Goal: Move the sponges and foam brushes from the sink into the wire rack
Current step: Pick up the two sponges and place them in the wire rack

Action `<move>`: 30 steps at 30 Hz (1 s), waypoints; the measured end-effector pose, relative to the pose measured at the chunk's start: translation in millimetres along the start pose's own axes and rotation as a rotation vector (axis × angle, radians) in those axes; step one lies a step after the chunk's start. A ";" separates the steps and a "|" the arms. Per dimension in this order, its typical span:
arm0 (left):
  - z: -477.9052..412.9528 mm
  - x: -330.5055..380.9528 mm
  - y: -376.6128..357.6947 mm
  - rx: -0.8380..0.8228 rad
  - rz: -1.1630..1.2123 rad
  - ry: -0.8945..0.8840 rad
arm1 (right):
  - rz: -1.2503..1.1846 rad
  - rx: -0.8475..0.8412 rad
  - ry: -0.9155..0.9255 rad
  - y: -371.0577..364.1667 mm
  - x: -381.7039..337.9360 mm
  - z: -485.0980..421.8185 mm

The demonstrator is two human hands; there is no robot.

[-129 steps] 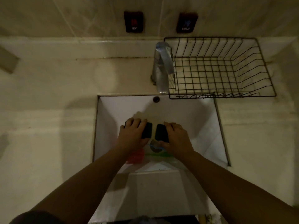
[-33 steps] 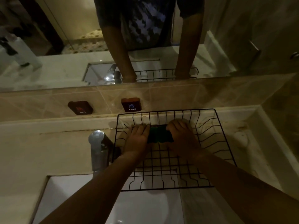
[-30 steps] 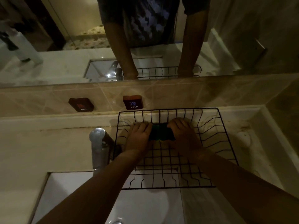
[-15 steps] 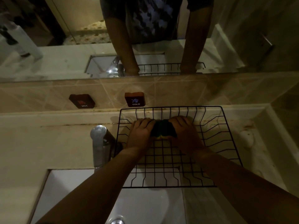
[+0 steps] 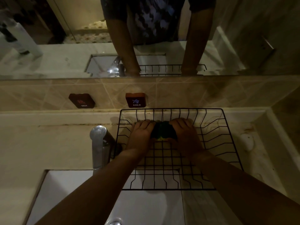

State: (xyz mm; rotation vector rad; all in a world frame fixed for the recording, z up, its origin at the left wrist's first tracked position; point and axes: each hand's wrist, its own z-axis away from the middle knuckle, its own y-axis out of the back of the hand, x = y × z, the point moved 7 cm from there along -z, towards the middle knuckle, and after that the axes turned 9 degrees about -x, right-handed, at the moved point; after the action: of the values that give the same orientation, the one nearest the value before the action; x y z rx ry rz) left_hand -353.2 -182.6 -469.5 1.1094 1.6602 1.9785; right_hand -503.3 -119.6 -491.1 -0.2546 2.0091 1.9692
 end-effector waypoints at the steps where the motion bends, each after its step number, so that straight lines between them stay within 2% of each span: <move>1: -0.3 -0.7 -0.6 -0.001 0.000 0.001 | 0.005 0.002 -0.003 0.8 -0.3 -0.1; 11: -0.4 0.0 -0.9 -0.007 -0.018 -0.001 | 0.017 -0.022 -0.006 1.9 -3.1 1.3; 18: 1.6 5.6 7.9 -0.187 -0.066 0.088 | -0.003 -0.052 -0.013 12.2 -7.7 6.6; 23: 17.7 16.8 27.8 -0.182 0.038 0.092 | 0.016 -0.142 -0.005 27.2 -17.0 16.9; 27: 35.9 22.6 42.1 -0.164 0.034 0.088 | 0.099 -0.078 -0.035 49.9 -30.9 34.2; 30: 51.6 32.5 59.5 -0.157 0.056 0.070 | 0.048 -0.030 -0.091 69.1 -44.0 47.9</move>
State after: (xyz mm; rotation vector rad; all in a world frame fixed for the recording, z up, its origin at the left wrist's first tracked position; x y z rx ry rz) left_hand -322.9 -141.2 -401.5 1.0516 1.4918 2.1645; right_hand -481.0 -73.5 -411.2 -0.1221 1.9468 2.0036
